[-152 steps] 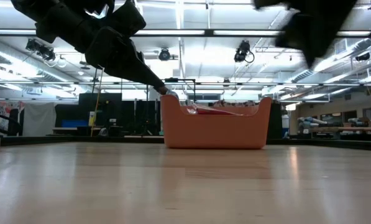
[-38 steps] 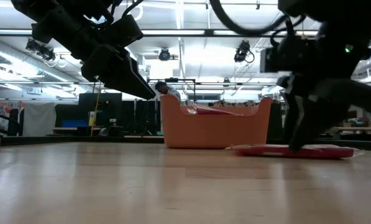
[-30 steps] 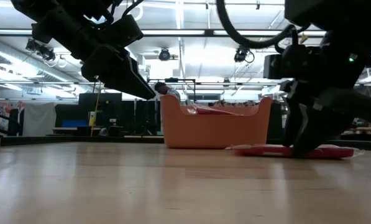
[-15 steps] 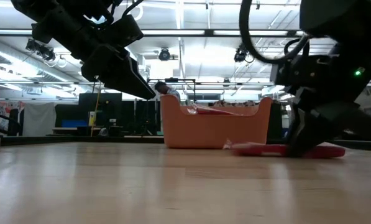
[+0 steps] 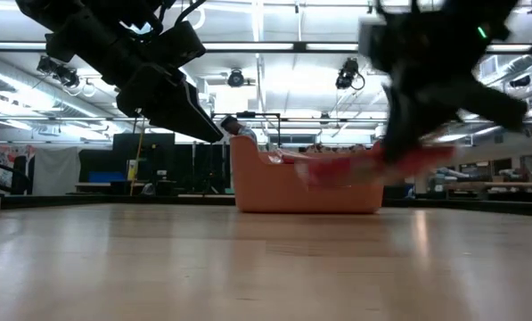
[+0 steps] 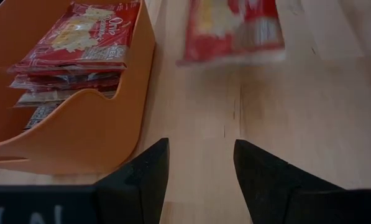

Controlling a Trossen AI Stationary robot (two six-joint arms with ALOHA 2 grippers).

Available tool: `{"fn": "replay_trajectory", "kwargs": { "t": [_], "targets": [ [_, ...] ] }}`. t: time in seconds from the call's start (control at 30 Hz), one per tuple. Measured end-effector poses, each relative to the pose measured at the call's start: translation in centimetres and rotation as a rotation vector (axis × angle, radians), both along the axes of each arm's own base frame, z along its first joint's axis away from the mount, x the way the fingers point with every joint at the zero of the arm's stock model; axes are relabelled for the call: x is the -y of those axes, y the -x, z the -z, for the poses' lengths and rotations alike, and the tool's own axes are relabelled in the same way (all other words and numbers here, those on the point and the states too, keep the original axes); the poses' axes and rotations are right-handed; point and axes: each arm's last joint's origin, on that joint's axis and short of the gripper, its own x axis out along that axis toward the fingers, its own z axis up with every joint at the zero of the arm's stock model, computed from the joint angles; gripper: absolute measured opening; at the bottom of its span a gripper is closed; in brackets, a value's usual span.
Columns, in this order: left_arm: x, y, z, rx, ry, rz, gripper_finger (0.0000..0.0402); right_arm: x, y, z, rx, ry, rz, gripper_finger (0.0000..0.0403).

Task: Sort popcorn bags into baskets
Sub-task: Put the top red popcorn bag into the orange bin

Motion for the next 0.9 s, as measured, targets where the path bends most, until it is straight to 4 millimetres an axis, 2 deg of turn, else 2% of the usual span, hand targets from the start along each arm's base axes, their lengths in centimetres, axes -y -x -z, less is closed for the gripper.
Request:
{"fn": "replay_trajectory", "kwargs": {
  "t": [0.17,0.3,0.47,0.67,0.9],
  "targets": [
    [0.0,0.0,0.0,0.000,0.000,0.000,0.0185,-0.3,-1.4,-4.6,0.043,0.189,-0.051,0.0019],
    [0.0,0.0,0.0,0.001,0.001,0.000,0.0185,1.0,-2.3,-6.2,0.042,0.308,-0.046,0.0038],
    [0.0,0.0,0.0,0.004,0.011,-0.007,0.0185,4.4,-3.1,-5.8,-0.042,0.350,-0.005,0.0053],
    [0.0,0.0,0.0,0.003,0.010,-0.007,0.0185,9.2,-4.0,-4.5,-0.153,0.345,0.020,0.0038],
    [0.0,0.0,0.0,0.002,0.007,-0.005,0.0185,14.2,-5.3,-3.5,-0.144,0.152,0.006,0.0011]
  ]
}}
